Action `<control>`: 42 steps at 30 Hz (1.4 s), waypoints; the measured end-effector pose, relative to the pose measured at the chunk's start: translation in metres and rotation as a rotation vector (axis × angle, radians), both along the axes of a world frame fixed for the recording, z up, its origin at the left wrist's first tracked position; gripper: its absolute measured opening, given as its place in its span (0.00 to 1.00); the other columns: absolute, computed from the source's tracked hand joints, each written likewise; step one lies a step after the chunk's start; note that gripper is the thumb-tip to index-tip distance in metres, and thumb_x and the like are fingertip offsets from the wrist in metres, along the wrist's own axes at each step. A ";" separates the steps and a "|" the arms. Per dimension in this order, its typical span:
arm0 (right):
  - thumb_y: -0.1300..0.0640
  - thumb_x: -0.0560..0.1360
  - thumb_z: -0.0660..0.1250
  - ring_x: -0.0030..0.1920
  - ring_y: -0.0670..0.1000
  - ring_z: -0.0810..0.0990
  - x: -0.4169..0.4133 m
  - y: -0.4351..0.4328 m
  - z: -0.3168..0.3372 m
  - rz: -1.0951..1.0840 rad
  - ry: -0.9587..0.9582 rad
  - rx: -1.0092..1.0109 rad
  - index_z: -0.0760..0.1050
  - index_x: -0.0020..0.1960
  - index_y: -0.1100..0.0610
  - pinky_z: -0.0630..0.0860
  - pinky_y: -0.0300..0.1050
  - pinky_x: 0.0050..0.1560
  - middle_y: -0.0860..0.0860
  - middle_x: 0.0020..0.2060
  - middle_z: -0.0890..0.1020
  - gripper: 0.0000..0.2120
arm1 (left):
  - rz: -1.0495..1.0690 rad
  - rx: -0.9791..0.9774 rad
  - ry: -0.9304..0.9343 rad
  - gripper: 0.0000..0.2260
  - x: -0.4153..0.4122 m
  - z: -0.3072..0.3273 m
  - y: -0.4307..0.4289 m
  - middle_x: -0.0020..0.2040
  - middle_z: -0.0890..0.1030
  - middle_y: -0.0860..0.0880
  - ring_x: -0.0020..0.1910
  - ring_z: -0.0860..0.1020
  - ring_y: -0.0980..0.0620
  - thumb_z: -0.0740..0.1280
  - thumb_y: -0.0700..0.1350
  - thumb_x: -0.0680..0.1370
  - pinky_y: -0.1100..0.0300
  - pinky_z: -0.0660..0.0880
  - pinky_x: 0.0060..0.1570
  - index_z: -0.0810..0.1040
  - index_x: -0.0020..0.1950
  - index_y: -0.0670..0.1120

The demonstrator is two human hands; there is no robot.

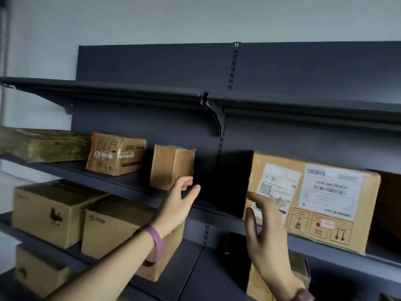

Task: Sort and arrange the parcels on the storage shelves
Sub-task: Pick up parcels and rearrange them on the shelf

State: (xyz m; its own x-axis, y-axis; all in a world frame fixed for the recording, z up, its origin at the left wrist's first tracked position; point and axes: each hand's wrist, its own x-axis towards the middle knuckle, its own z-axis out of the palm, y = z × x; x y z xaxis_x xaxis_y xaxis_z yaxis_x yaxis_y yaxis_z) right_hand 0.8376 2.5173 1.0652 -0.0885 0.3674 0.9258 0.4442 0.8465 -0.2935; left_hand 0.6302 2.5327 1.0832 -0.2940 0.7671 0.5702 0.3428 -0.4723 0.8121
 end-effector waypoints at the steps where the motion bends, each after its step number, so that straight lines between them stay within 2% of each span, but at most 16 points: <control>1: 0.57 0.79 0.59 0.62 0.40 0.73 -0.022 0.007 0.003 0.028 -0.010 -0.021 0.69 0.63 0.44 0.68 0.34 0.62 0.37 0.57 0.74 0.15 | 0.024 0.012 0.024 0.14 -0.020 0.001 0.002 0.61 0.76 0.53 0.62 0.73 0.57 0.65 0.46 0.79 0.66 0.65 0.59 0.73 0.64 0.48; 4: 0.57 0.80 0.62 0.61 0.42 0.75 -0.067 0.027 0.010 0.087 -0.048 -0.131 0.68 0.65 0.42 0.73 0.43 0.62 0.38 0.59 0.75 0.17 | 0.102 0.028 0.071 0.16 -0.062 0.008 0.009 0.63 0.75 0.53 0.63 0.72 0.57 0.66 0.46 0.79 0.65 0.65 0.60 0.72 0.66 0.48; 8: 0.56 0.79 0.65 0.63 0.46 0.74 -0.140 0.064 0.018 0.073 -0.078 -0.268 0.69 0.69 0.52 0.72 0.49 0.66 0.45 0.61 0.74 0.19 | 0.133 0.044 0.059 0.18 -0.128 0.014 0.035 0.66 0.73 0.55 0.62 0.70 0.57 0.65 0.48 0.79 0.63 0.64 0.57 0.70 0.68 0.51; 13: 0.47 0.78 0.65 0.67 0.47 0.72 -0.208 0.103 0.034 0.145 0.062 -0.535 0.62 0.75 0.53 0.71 0.50 0.69 0.49 0.69 0.72 0.29 | -0.086 -0.029 -0.016 0.23 -0.177 0.026 0.083 0.73 0.67 0.52 0.69 0.67 0.54 0.64 0.52 0.79 0.59 0.63 0.63 0.64 0.73 0.55; 16: 0.47 0.77 0.66 0.68 0.48 0.72 -0.230 0.122 0.035 0.161 0.102 -0.618 0.56 0.77 0.54 0.71 0.50 0.69 0.50 0.69 0.72 0.33 | -0.201 -0.173 -0.039 0.27 -0.189 0.030 0.107 0.75 0.64 0.49 0.72 0.65 0.50 0.63 0.57 0.78 0.48 0.64 0.70 0.60 0.76 0.56; 18: 0.51 0.79 0.65 0.66 0.49 0.74 -0.237 0.130 0.032 0.049 0.047 -0.599 0.59 0.76 0.54 0.72 0.46 0.67 0.49 0.67 0.75 0.29 | -0.234 -0.227 0.030 0.29 -0.191 0.027 0.118 0.75 0.64 0.50 0.72 0.65 0.50 0.62 0.59 0.78 0.52 0.62 0.71 0.59 0.77 0.54; 21: 0.53 0.80 0.64 0.55 0.40 0.79 -0.239 0.133 0.028 -0.052 -0.022 -0.551 0.67 0.70 0.48 0.73 0.27 0.50 0.40 0.54 0.80 0.19 | -0.224 -0.199 0.151 0.26 -0.190 0.020 0.123 0.72 0.70 0.50 0.70 0.69 0.50 0.60 0.57 0.80 0.62 0.63 0.66 0.64 0.75 0.47; 24: 0.53 0.79 0.64 0.48 0.38 0.80 -0.240 0.131 0.026 -0.090 -0.012 -0.515 0.70 0.65 0.47 0.74 0.29 0.45 0.39 0.46 0.81 0.14 | -0.231 -0.125 0.229 0.21 -0.193 0.016 0.123 0.63 0.78 0.48 0.63 0.75 0.50 0.60 0.55 0.80 0.55 0.70 0.65 0.72 0.69 0.44; 26: 0.54 0.79 0.65 0.46 0.39 0.80 -0.241 0.127 0.025 -0.113 -0.003 -0.478 0.70 0.60 0.45 0.76 0.34 0.45 0.40 0.44 0.82 0.12 | -0.278 -0.095 0.189 0.21 -0.197 0.013 0.123 0.65 0.77 0.47 0.65 0.74 0.49 0.62 0.52 0.80 0.51 0.70 0.66 0.71 0.70 0.43; 29: 0.60 0.75 0.70 0.46 0.41 0.82 -0.240 0.120 0.023 -0.119 0.040 -0.440 0.70 0.55 0.47 0.79 0.39 0.47 0.43 0.43 0.84 0.14 | -0.352 -0.035 0.085 0.16 -0.204 0.009 0.120 0.62 0.79 0.50 0.64 0.75 0.53 0.68 0.42 0.77 0.55 0.71 0.65 0.74 0.65 0.45; 31: 0.63 0.72 0.73 0.46 0.41 0.84 -0.239 0.117 0.021 -0.102 0.080 -0.442 0.70 0.52 0.49 0.79 0.35 0.44 0.40 0.45 0.84 0.17 | -0.394 0.004 0.063 0.16 -0.207 0.007 0.121 0.54 0.83 0.54 0.57 0.79 0.58 0.70 0.33 0.74 0.64 0.74 0.56 0.76 0.57 0.49; 33: 0.59 0.68 0.78 0.48 0.36 0.82 -0.241 0.113 0.021 -0.080 0.109 -0.440 0.70 0.51 0.46 0.75 0.27 0.42 0.33 0.50 0.82 0.21 | -0.377 0.010 0.095 0.19 -0.209 0.005 0.121 0.49 0.84 0.55 0.51 0.81 0.61 0.72 0.30 0.70 0.69 0.72 0.50 0.74 0.52 0.51; 35: 0.55 0.67 0.80 0.51 0.33 0.80 -0.244 0.109 0.023 -0.055 0.127 -0.428 0.70 0.52 0.45 0.74 0.25 0.44 0.35 0.56 0.81 0.23 | -0.305 0.026 0.151 0.23 -0.208 0.004 0.121 0.49 0.82 0.56 0.49 0.80 0.63 0.74 0.32 0.68 0.71 0.72 0.48 0.71 0.52 0.55; 37: 0.58 0.69 0.78 0.53 0.33 0.80 -0.245 0.108 0.023 -0.028 0.139 -0.408 0.69 0.54 0.44 0.75 0.26 0.45 0.39 0.61 0.78 0.22 | -0.278 0.048 0.194 0.27 -0.207 0.002 0.122 0.54 0.78 0.59 0.48 0.78 0.68 0.74 0.32 0.67 0.74 0.72 0.48 0.70 0.55 0.58; 39: 0.59 0.69 0.78 0.53 0.32 0.79 -0.245 0.106 0.023 -0.011 0.149 -0.392 0.69 0.56 0.44 0.74 0.25 0.45 0.40 0.61 0.78 0.24 | -0.294 0.024 0.199 0.33 -0.206 0.001 0.122 0.63 0.74 0.56 0.44 0.76 0.75 0.74 0.32 0.68 0.79 0.70 0.45 0.68 0.66 0.53; 42: 0.58 0.67 0.79 0.53 0.33 0.80 -0.245 0.105 0.023 0.004 0.166 -0.390 0.70 0.57 0.45 0.74 0.25 0.45 0.41 0.61 0.78 0.25 | -0.301 -0.029 0.195 0.38 -0.206 0.001 0.122 0.71 0.69 0.49 0.46 0.80 0.68 0.74 0.32 0.69 0.77 0.71 0.47 0.61 0.74 0.44</control>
